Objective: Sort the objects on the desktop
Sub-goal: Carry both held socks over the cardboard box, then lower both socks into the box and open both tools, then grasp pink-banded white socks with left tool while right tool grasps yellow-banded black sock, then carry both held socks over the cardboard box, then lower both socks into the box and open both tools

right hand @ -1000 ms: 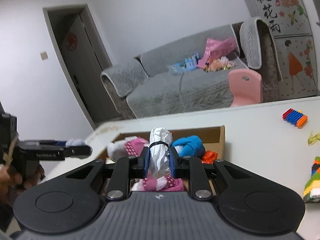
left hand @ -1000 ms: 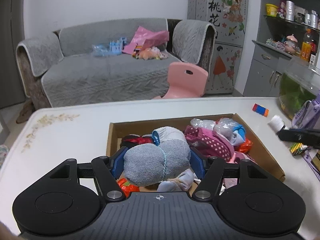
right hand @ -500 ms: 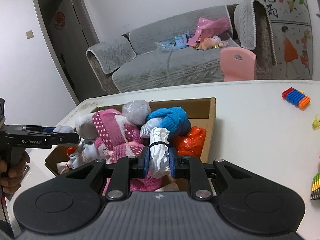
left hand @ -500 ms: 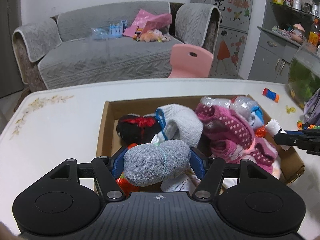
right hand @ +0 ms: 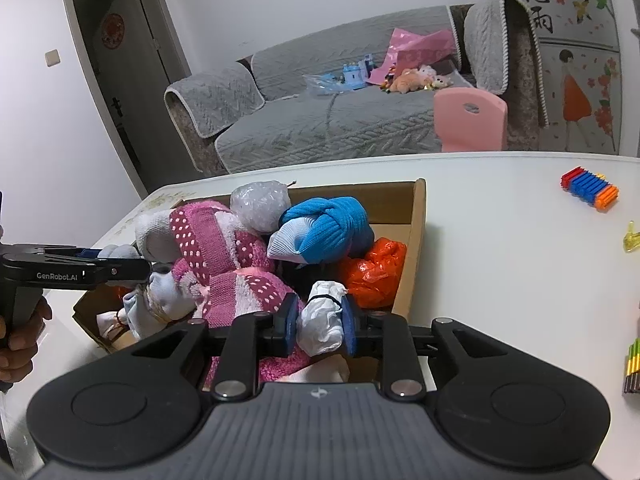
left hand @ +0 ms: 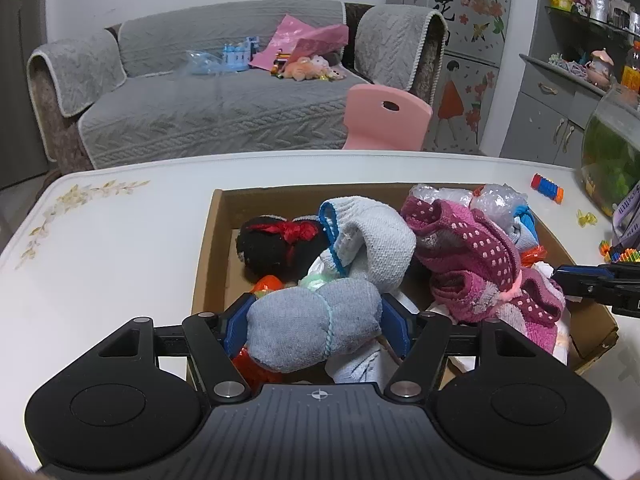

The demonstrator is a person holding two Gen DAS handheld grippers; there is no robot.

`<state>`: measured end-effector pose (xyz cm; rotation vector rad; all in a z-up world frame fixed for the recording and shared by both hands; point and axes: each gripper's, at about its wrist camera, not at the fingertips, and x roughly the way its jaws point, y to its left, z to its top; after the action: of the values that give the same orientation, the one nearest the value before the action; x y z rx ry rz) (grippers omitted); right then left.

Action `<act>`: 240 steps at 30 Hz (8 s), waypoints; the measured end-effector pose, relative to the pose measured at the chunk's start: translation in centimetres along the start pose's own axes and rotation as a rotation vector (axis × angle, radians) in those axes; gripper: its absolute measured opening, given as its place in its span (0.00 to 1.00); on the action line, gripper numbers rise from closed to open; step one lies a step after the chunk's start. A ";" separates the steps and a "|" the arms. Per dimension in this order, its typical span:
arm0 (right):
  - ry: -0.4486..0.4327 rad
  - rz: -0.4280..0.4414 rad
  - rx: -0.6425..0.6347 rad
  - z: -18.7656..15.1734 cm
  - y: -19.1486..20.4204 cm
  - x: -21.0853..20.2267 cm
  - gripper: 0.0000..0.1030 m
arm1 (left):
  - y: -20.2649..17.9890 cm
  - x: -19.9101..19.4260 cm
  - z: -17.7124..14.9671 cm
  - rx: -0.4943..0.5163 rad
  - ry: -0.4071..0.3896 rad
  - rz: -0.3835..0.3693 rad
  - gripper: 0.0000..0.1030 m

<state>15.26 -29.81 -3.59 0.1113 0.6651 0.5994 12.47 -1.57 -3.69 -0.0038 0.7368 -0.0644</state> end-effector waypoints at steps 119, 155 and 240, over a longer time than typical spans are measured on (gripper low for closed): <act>-0.198 -0.212 -0.074 -5.4 -0.8 -11.6 1.00 | -9.3 -3.9 -8.1 0.125 0.048 -0.162 0.94; 0.041 -0.042 -0.246 -11.4 7.9 -7.3 0.31 | -11.3 -3.6 -9.8 0.187 0.046 -0.168 0.37; -0.045 -0.188 -0.080 0.4 5.3 0.3 0.32 | -8.1 2.2 -3.4 0.133 -0.028 -0.125 0.42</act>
<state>13.12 -25.25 -1.93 -0.0124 0.5991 0.4401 11.36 -9.76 -7.44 0.0763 0.7030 -0.2320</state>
